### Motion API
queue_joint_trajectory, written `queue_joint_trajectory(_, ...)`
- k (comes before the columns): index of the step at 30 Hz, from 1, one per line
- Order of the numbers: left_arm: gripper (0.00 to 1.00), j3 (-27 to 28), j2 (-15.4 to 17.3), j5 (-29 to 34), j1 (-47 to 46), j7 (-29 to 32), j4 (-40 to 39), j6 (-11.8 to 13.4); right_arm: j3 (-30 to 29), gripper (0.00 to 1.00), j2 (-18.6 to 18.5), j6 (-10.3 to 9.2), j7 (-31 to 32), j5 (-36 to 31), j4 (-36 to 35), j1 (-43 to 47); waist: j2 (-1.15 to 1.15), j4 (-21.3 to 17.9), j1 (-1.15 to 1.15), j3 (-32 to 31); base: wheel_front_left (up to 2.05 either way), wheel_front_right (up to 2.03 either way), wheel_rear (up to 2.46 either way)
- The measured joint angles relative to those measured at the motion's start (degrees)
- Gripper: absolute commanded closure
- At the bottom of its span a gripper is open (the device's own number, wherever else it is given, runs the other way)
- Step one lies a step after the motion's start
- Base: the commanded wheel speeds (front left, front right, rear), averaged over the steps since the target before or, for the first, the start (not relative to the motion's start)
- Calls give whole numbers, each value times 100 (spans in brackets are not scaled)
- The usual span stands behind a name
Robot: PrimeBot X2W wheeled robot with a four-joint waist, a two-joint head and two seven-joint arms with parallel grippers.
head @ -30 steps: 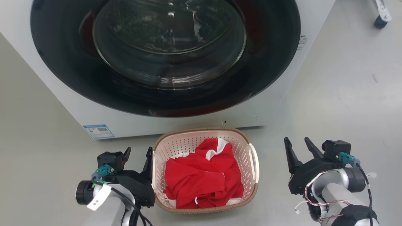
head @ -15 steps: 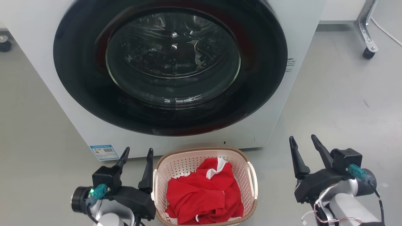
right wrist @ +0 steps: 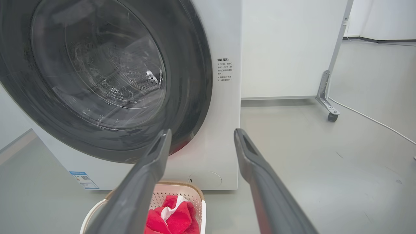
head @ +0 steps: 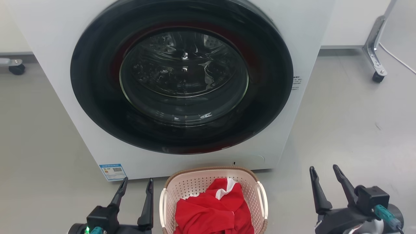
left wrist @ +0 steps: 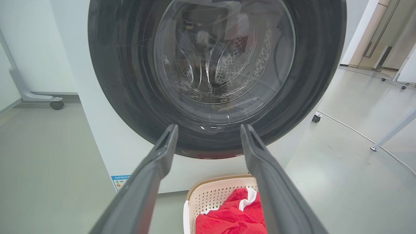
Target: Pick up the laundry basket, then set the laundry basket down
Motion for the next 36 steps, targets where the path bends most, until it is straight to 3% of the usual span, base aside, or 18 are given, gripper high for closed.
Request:
queue_joint_trajectory(18,0,519,-185,334,773,1,-513,7,-749,0,55,-8,-14,-561,-786,1001,0,38,0,-164,0,0,0)
queue_joint_trajectory(36,0,742,-360,586,874,231,-689,7,-1055,0,169,-9,11,-904,-1098,1137,1,47,1,-133,0,0,0)
